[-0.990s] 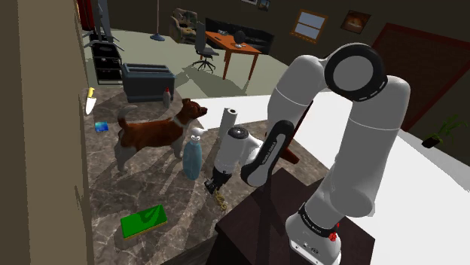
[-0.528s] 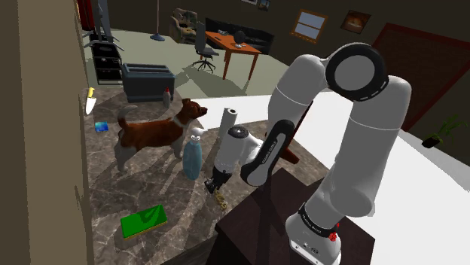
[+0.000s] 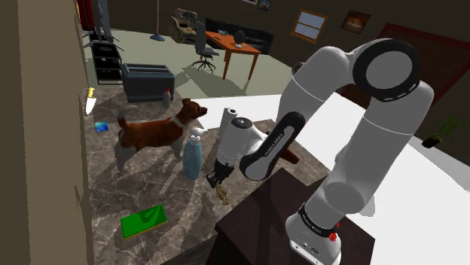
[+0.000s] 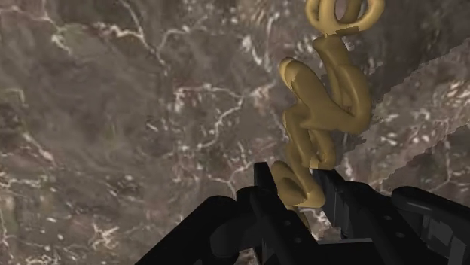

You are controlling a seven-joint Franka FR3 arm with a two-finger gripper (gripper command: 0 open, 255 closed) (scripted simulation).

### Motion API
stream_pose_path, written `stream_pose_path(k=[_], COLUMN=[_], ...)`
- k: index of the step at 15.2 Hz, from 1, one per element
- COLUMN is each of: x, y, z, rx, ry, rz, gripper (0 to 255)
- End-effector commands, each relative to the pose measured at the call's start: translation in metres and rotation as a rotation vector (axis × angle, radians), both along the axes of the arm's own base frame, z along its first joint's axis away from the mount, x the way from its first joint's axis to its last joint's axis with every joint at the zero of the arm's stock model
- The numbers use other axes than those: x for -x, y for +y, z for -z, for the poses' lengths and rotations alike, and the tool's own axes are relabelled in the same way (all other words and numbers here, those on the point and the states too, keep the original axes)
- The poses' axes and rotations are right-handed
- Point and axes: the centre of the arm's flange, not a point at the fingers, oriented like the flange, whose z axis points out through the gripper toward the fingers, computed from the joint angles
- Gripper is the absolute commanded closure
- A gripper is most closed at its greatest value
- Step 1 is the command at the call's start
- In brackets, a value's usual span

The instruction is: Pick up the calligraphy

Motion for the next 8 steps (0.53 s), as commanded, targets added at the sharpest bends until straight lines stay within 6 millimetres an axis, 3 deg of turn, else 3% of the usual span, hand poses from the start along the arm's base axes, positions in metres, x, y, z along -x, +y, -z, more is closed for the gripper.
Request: stream_pose_path(k=[1,6,8], x=[0.000,0.000,0.000], y=[0.000,0.000,0.000], z=[-0.010,-0.037,-0.038], rx=[0.000,0.000,0.000], ry=[0.001,0.001,0.001], rz=[0.000,0.000,0.000], gripper=[255,255,255])
